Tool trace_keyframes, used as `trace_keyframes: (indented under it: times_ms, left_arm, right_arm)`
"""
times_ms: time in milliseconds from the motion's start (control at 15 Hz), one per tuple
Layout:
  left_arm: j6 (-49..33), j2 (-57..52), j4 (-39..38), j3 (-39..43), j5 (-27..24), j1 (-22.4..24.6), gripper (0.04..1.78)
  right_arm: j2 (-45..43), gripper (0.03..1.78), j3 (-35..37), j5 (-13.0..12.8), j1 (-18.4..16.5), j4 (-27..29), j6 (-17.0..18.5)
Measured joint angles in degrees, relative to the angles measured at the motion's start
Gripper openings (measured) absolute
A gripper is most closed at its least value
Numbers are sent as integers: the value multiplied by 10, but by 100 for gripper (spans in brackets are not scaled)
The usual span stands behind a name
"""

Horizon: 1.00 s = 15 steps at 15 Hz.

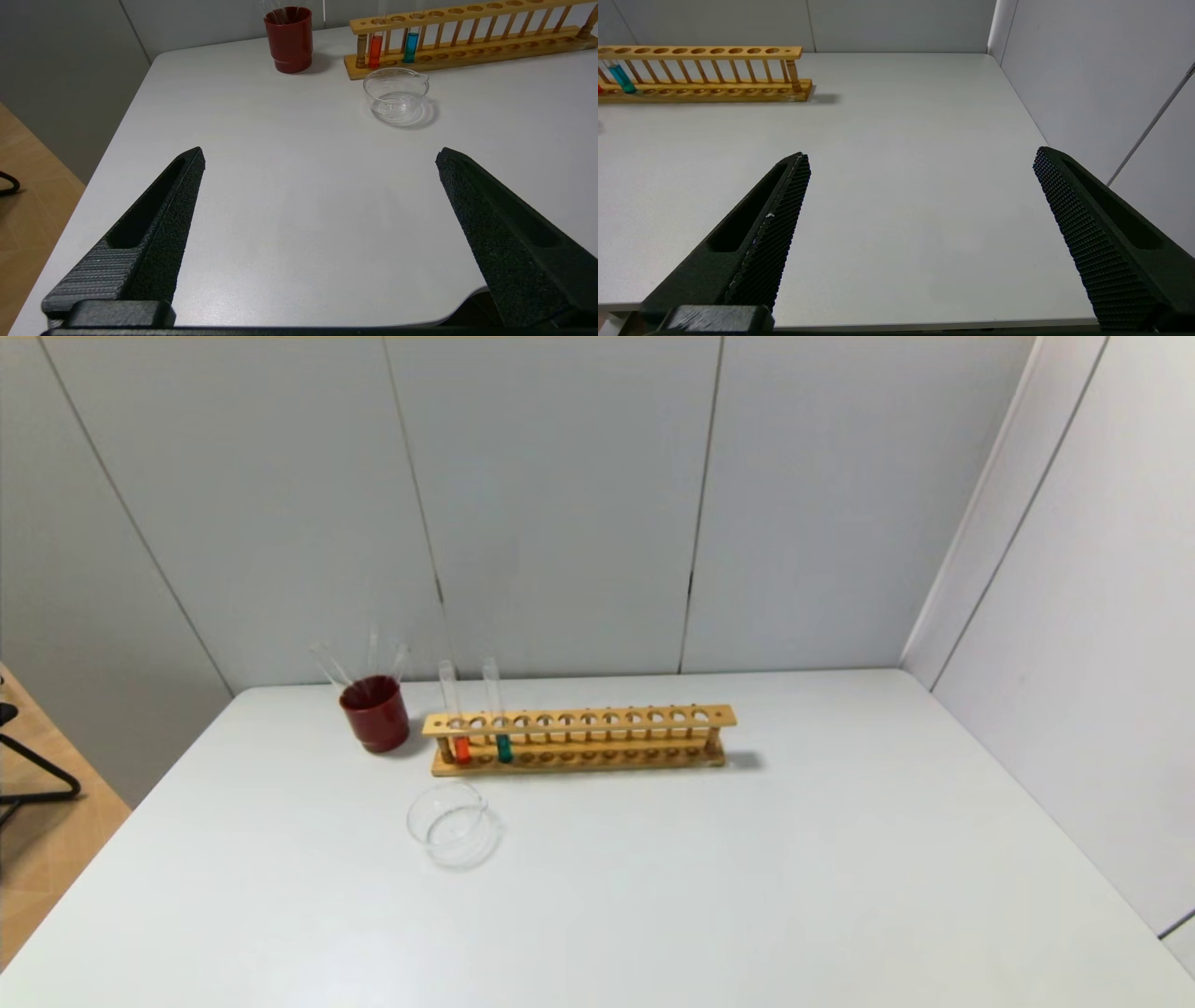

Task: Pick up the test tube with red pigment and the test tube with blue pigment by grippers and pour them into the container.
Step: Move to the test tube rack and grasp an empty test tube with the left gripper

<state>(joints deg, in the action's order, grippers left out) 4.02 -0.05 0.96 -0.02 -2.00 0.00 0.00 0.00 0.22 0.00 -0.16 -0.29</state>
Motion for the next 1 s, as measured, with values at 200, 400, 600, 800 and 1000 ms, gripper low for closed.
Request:
trace_keyframes:
  times_ms: [200, 400, 600, 800, 1000]
  left_arm:
    - [0, 0, 0, 0, 0, 0, 174]
    - [2, 0, -3, 0, 0, -1, 174]
    - [11, 0, 3, -17, -7, -1, 174]
    - [18, 9, 44, -109, -21, -1, 174]
    - [42, 62, 103, -235, -32, -2, 174]
  right_arm:
    - [0, 175, 0, 0, 0, 0, 0]
    - [0, 175, 0, 0, 0, 0, 0]
    - [0, 175, 0, 0, 0, 0, 0]
    - [0, 175, 0, 0, 0, 0, 0]
    - [0, 175, 0, 0, 0, 0, 0]
